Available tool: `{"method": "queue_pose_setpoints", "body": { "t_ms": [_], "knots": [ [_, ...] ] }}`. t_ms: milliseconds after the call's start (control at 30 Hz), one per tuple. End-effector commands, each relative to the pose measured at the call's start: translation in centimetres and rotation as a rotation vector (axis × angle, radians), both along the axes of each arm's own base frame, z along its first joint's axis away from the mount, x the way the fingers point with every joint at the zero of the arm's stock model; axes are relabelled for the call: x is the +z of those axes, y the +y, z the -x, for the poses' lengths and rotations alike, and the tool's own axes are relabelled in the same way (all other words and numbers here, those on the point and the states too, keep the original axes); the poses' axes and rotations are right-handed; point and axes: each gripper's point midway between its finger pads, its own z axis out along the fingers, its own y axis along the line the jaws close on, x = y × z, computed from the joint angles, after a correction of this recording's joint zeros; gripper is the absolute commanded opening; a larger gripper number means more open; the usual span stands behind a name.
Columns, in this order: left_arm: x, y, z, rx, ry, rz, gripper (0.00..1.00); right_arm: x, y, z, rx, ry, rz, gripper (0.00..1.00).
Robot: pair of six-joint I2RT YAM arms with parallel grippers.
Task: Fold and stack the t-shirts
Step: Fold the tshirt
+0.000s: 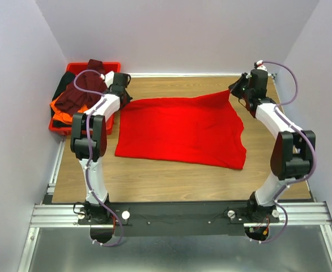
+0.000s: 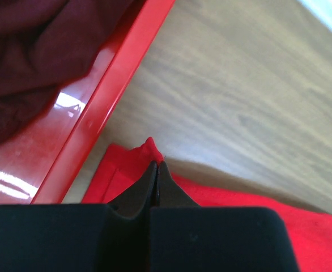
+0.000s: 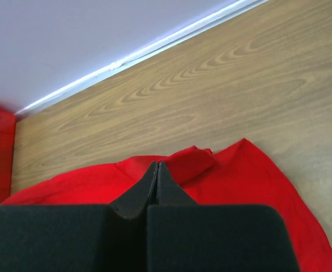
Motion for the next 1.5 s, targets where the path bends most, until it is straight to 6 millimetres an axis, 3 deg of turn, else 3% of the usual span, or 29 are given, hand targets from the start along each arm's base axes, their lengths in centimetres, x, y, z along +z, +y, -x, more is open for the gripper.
{"method": "queue_pose_setpoints", "body": {
  "t_ms": [0,33,67,133,267,333,533,867,1467],
  "knots": [
    [1.6,0.5,1.2,0.005,-0.024,0.005,0.0,1.5,-0.9,2.1,-0.052,-0.041,-0.007,0.01],
    [1.8,0.5,1.5,0.006,-0.027,0.007,0.0,2.3,-1.1,2.7,-0.061,-0.055,-0.013,0.0],
    [1.3,0.6,2.0,0.01,-0.017,0.007,0.0,1.3,-1.2,3.5,-0.066,-0.032,-0.013,0.0],
    [1.7,0.5,2.4,0.011,-0.032,0.012,0.0,1.9,-1.3,4.6,-0.077,-0.045,-0.024,0.0],
    [1.1,0.7,3.7,0.018,-0.019,0.015,0.0,0.9,-1.6,6.9,-0.09,-0.023,-0.026,0.01],
    [1.6,0.7,4.0,0.02,-0.03,0.018,0.0,1.8,-1.6,7.6,-0.09,-0.046,-0.029,0.0],
    [1.4,0.6,5.6,0.023,-0.026,0.023,0.0,2.1,-1.9,9.9,-0.104,-0.059,-0.037,0.01],
    [1.8,0.1,6.9,0.019,-0.036,0.03,0.0,2.3,-2.0,12.5,-0.105,-0.076,-0.043,0.0],
    [0.7,-0.3,9.3,0.022,-0.022,0.035,0.0,0.0,-1.6,16.3,-0.072,-0.027,-0.043,0.0]
  ]
}}
